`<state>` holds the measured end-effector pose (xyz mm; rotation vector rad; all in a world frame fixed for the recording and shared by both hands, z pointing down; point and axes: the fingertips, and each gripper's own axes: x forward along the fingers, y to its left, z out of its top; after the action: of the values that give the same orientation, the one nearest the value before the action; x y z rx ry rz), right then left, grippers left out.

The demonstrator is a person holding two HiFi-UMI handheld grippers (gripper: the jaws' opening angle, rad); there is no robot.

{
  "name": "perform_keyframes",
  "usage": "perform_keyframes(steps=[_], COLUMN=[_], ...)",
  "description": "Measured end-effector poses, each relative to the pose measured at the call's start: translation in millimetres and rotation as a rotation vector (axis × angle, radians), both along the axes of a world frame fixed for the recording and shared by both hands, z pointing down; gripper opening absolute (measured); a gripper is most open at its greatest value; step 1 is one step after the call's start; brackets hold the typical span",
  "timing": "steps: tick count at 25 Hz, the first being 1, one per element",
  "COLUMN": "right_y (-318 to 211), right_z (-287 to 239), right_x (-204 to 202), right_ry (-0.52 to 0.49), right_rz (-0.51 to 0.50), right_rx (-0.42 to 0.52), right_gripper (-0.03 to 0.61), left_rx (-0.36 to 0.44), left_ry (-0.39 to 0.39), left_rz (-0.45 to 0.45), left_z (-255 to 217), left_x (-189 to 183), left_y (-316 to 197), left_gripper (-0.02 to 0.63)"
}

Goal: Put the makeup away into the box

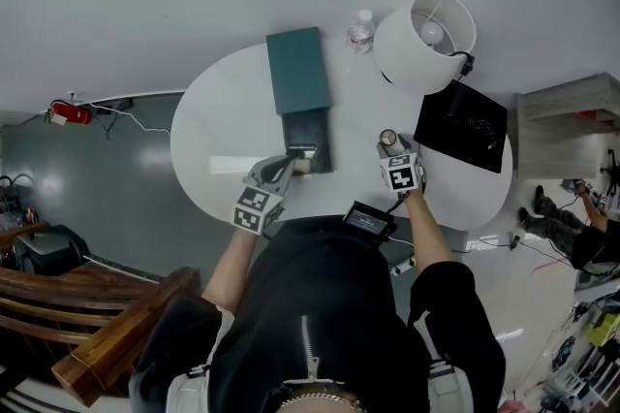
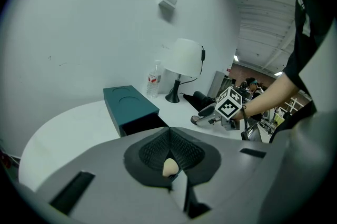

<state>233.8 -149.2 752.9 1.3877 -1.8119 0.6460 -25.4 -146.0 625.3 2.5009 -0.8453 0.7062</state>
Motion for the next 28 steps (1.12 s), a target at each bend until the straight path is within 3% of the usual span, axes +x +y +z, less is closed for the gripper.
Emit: perform_keyframes(steps=[13, 28], right_y=[-2.9, -24.2], right_z=[9.8, -23.0], right_x=[0.0, -19.5], right_ry=[0.004, -0.002], right_rz=[0.015, -0.054], right_rx=[-0.070, 0.028], right_gripper=[0.210, 0.209], left_rx=[-0.009, 0.003], left_ry=[-0.004, 0.009], left_rz=[-0.028, -0.047], left_z=[2.9, -0.6], left_x=[-16.0, -20.3], left_y=[-4.3, 3.1], left_gripper=[0.014, 0.014])
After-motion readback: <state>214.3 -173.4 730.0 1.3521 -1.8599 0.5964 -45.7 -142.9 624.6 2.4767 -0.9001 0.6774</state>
